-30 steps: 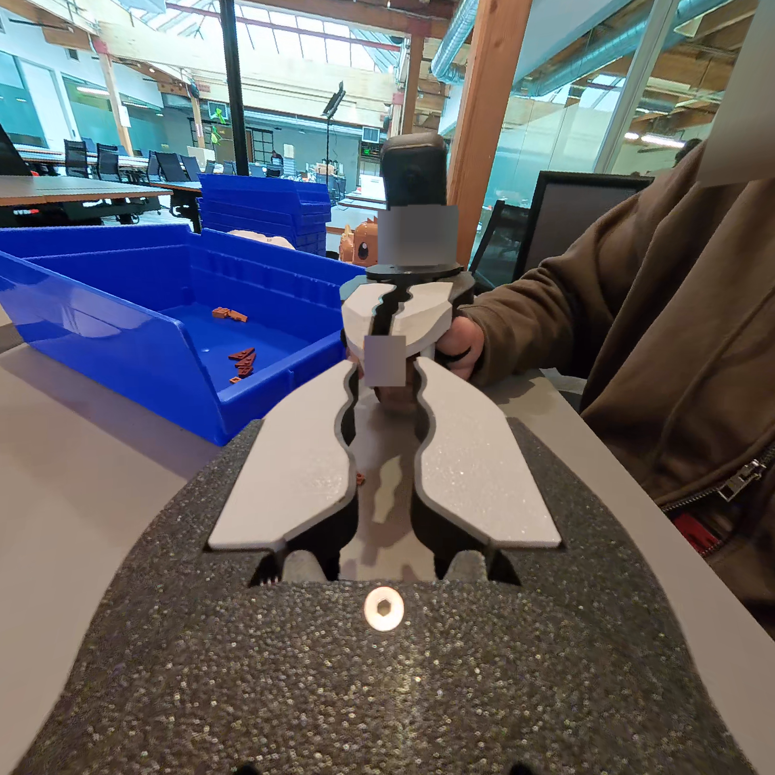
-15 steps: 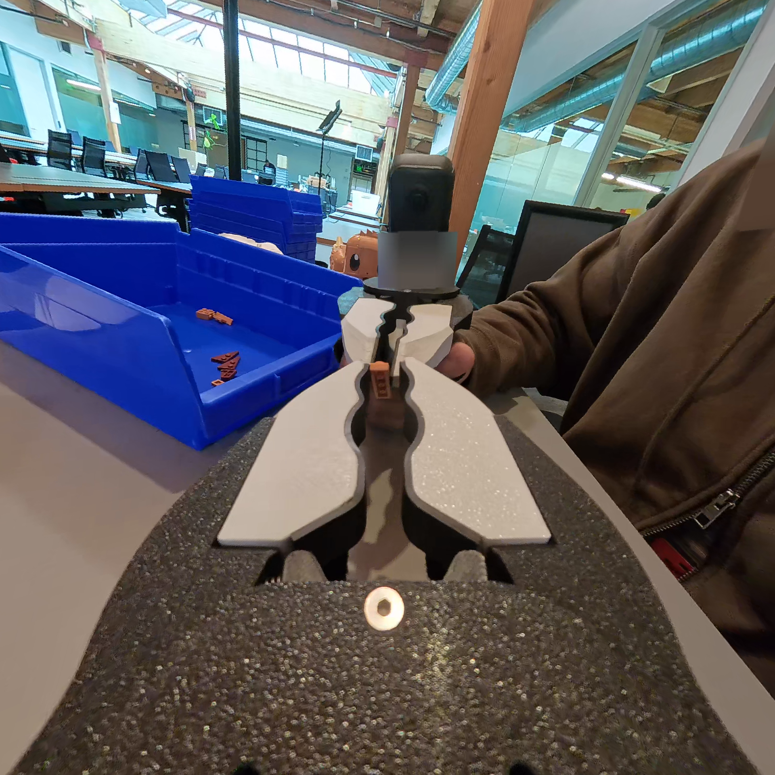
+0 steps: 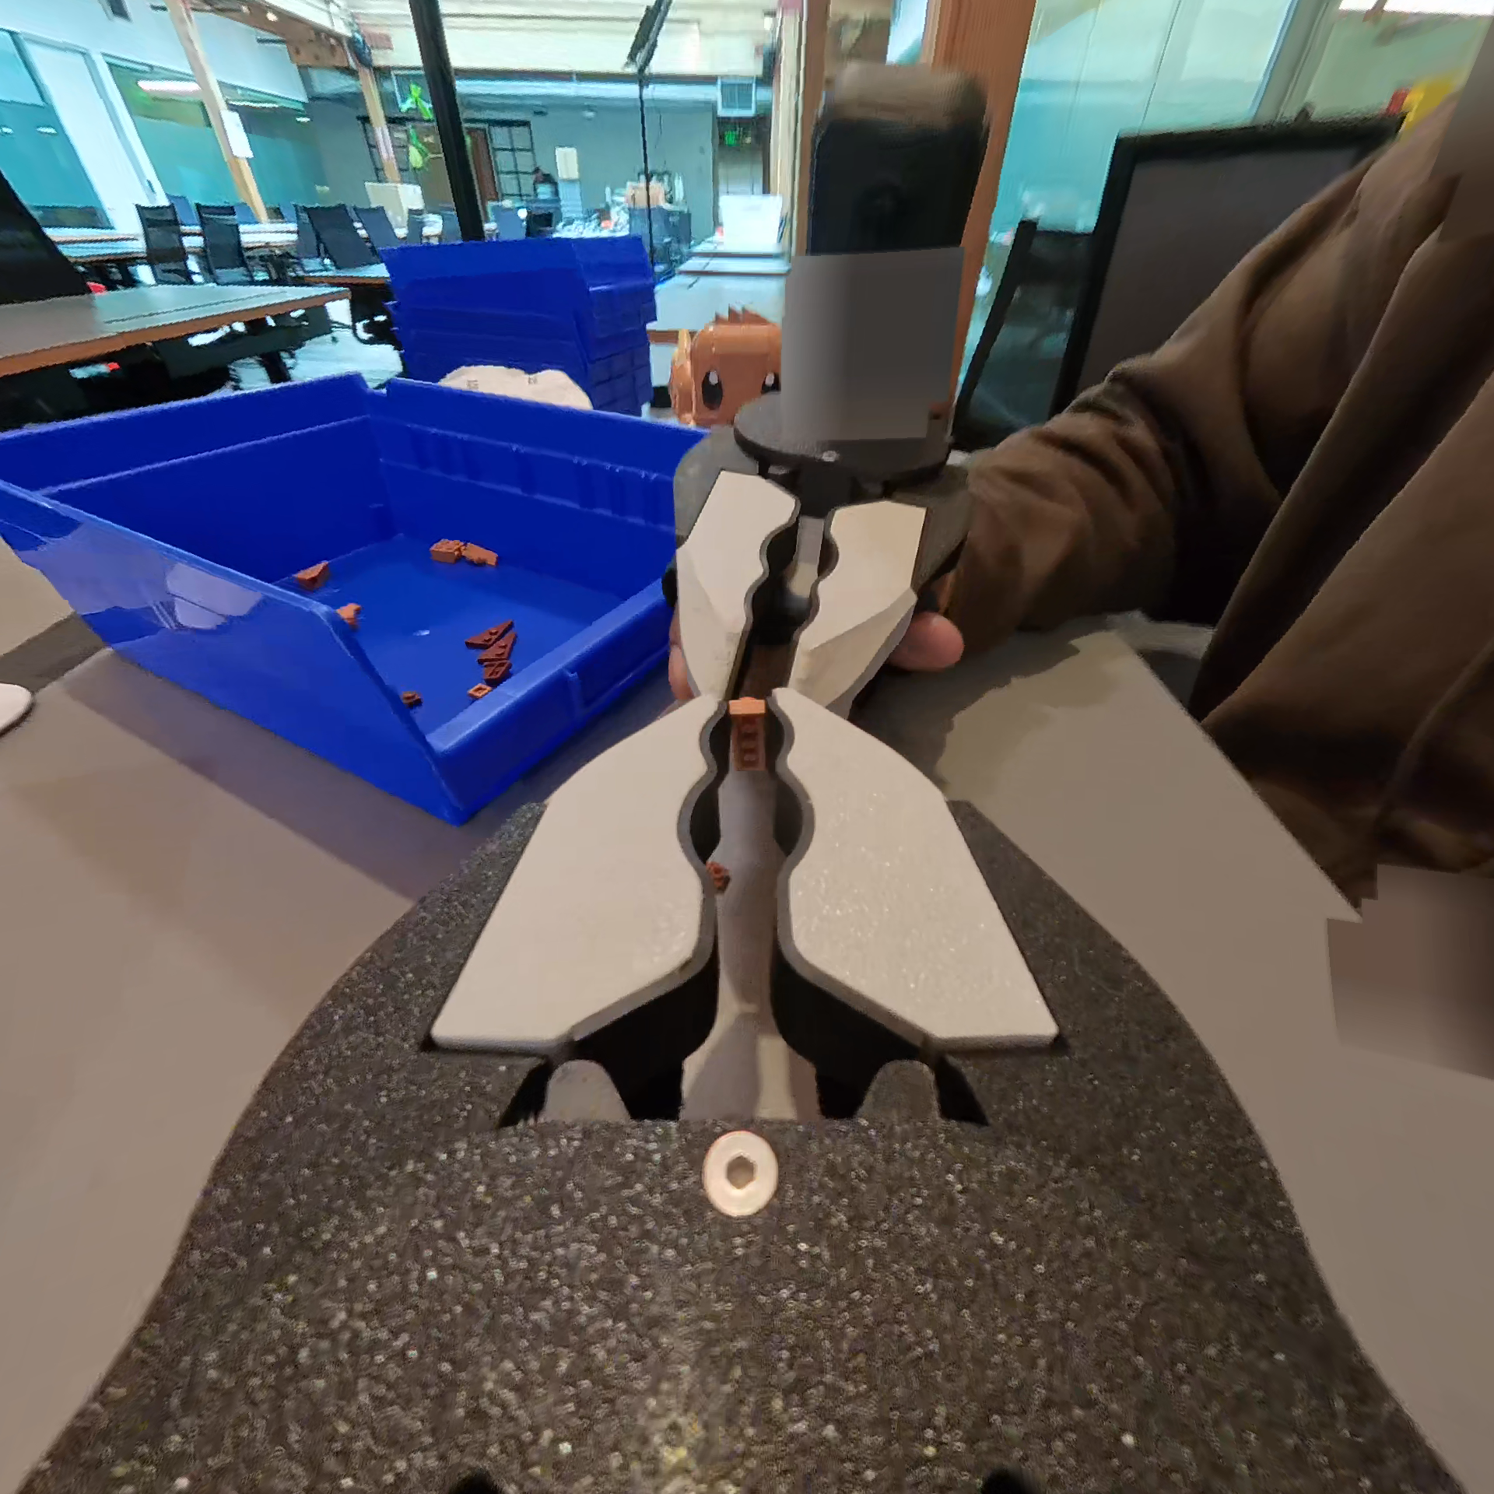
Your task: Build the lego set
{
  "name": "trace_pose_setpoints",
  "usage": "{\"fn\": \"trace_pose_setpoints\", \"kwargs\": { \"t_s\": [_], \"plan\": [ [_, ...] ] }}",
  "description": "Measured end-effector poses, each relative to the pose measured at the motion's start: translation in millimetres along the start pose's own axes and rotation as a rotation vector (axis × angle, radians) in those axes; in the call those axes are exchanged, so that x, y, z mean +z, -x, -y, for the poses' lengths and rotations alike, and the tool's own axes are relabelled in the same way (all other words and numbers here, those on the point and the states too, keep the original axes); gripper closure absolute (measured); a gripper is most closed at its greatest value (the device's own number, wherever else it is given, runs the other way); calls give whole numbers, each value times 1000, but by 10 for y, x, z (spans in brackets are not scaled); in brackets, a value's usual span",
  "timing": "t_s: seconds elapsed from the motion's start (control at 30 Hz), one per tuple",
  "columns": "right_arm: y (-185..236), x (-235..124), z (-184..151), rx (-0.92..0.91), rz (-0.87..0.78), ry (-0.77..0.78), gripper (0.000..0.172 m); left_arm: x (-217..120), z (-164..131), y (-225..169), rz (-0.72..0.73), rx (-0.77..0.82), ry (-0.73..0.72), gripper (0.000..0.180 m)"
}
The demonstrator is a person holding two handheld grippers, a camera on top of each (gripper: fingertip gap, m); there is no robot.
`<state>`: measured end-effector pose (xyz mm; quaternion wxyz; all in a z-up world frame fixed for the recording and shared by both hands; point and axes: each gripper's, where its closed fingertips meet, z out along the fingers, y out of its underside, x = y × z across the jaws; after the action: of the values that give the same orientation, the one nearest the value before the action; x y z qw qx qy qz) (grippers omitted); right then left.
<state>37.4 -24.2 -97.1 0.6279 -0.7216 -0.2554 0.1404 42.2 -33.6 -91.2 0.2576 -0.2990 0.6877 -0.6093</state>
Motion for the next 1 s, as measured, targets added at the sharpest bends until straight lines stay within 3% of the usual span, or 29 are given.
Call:
{"fn": "trace_pose_setpoints", "kwargs": {
  "t_s": [0.23,0.63,1.0],
  "plan": [
    [29,-18,-74,-93,-1,59,164,42,-68,-39,41,145,102,173],
    [49,-93,119,145,86,-112,164,27,122,-78,-25,13,-100,173],
    [28,-106,191,337,129,-203,165,3,180,-63,-25,-14,-153,173]
  ]
}}
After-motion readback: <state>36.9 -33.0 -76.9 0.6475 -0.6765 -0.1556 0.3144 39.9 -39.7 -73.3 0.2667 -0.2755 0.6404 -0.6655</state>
